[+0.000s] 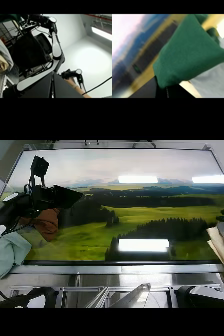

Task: Fold the shirts.

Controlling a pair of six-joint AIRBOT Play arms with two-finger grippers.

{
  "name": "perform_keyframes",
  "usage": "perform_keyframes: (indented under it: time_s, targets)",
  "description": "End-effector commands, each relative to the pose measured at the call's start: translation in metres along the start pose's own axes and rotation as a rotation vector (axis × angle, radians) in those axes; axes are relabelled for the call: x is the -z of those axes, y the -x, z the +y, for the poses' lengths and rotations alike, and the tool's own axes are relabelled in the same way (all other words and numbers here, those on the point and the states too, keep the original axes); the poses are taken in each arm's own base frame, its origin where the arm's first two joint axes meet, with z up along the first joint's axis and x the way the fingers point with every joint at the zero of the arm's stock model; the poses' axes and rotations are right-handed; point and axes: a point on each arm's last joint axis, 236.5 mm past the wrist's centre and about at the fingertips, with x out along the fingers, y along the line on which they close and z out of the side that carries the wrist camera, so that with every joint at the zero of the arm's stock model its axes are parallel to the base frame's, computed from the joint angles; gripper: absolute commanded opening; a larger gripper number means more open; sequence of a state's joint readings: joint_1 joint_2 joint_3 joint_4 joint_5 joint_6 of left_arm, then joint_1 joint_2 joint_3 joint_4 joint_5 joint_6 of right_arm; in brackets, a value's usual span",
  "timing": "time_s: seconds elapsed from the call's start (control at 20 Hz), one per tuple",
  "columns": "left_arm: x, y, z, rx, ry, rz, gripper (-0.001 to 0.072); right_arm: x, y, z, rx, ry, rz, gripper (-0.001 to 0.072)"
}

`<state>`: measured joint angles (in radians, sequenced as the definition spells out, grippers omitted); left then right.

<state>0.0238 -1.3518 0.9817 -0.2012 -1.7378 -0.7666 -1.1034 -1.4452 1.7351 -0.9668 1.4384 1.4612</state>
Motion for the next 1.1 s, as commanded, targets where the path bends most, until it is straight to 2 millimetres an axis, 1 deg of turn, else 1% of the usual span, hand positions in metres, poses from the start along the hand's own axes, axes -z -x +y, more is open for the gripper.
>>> perform_keyframes:
  time_s: [0.0, 0.05, 0.1, 0.15, 0.2, 0.3, 0.4, 0.55, 0.65, 0.75, 0.8, 0.85, 0.9, 1.05]
  targets:
    - [0.0, -0.001, 0.001, -0.003, 0.001, -0.001, 0.0021, 0.05, 0.027, -0.087, 0.373, -0.158, 0.203, 0.0021]
    - [0.002, -0.001, -0.001, 0.007, 0.001, 0.009, 0.0021, 0.061, 0.039, -0.109, 0.486, -0.201, 0.236, 0.0021]
    - [0.004, -0.001, -0.004, 0.017, 0.001, 0.018, 0.0021, 0.065, 0.048, -0.121, 0.551, -0.225, 0.244, 0.0021]
    - [0.005, -0.001, -0.005, 0.021, 0.0, 0.022, 0.0021, 0.067, 0.051, -0.126, 0.577, -0.228, 0.248, 0.0021]
    - [0.006, -0.001, -0.006, 0.025, -0.014, 0.026, 0.0021, 0.069, 0.049, -0.127, 0.58, -0.23, 0.256, 0.0021]
    - [0.008, -0.001, -0.008, 0.035, -0.024, 0.035, 0.0021, 0.083, 0.046, -0.138, 0.613, -0.243, 0.305, 0.0021]
    - [0.008, -0.001, -0.008, 0.035, -0.024, 0.035, 0.0021, 0.105, 0.041, -0.155, 0.665, -0.268, 0.375, 0.0021]
    - [0.008, -0.001, -0.008, 0.035, -0.024, 0.035, 0.0021, 0.13, 0.035, -0.181, 0.752, -0.294, 0.448, 0.0022]
    - [0.008, -0.001, -0.008, 0.033, -0.024, 0.033, 0.0021, 0.137, 0.03, -0.187, 0.763, -0.301, 0.485, 0.0021]
    - [0.007, -0.001, -0.007, 0.03, -0.024, 0.03, 0.0021, 0.142, 0.031, -0.192, 0.783, -0.307, 0.514, 0.003]
    - [0.007, -0.001, -0.007, 0.03, -0.024, 0.03, 0.0021, 0.143, 0.031, -0.192, 0.783, -0.308, 0.52, 0.0219]
    - [0.007, -0.001, -0.007, 0.03, -0.024, 0.03, 0.0021, 0.143, 0.032, -0.194, 0.79, -0.307, 0.52, 0.0509]
    - [0.007, -0.001, -0.007, 0.03, -0.024, 0.03, 0.0021, 0.144, 0.033, -0.194, 0.794, -0.31, 0.527, 0.0603]
    - [0.007, -0.001, -0.007, 0.03, -0.024, 0.03, 0.0021, 0.146, 0.031, -0.185, 0.788, -0.335, 0.531, 0.0599]
